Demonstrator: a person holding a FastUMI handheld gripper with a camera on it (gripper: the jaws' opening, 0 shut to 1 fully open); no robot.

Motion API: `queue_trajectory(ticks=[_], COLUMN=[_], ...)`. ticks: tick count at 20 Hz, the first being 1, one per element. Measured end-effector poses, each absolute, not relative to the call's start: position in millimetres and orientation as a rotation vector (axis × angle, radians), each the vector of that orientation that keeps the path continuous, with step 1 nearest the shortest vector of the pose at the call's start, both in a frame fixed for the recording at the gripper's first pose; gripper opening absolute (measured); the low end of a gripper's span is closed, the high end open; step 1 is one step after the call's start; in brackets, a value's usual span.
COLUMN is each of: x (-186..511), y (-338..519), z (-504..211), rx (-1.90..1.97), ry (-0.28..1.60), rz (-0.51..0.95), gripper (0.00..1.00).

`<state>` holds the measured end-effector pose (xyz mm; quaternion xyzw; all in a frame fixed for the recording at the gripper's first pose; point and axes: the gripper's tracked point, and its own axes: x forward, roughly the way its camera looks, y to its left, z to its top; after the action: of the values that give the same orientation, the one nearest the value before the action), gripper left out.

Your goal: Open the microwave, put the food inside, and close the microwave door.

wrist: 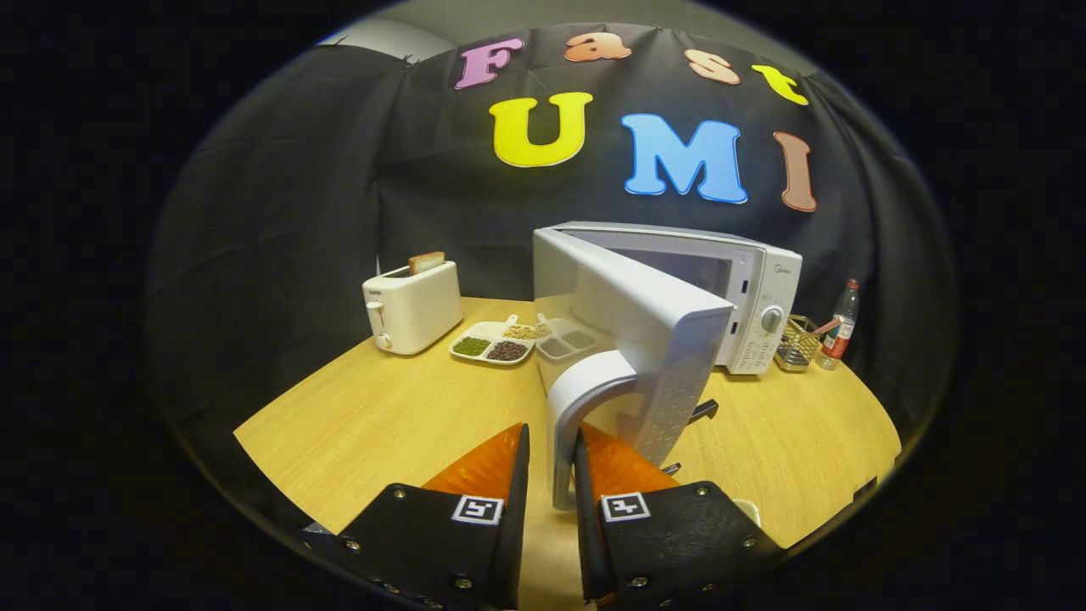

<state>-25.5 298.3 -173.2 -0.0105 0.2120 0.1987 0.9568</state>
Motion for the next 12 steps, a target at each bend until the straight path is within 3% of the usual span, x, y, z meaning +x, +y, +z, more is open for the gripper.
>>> queue_trajectory(ticks=[6,12], x=[-46,-86], y=[321,368], z=[-171,-157], rx=[-0.027,-0.013], ry=[0.439,0.430], rz=[0.414,0.638], gripper=[0.28,0.35])
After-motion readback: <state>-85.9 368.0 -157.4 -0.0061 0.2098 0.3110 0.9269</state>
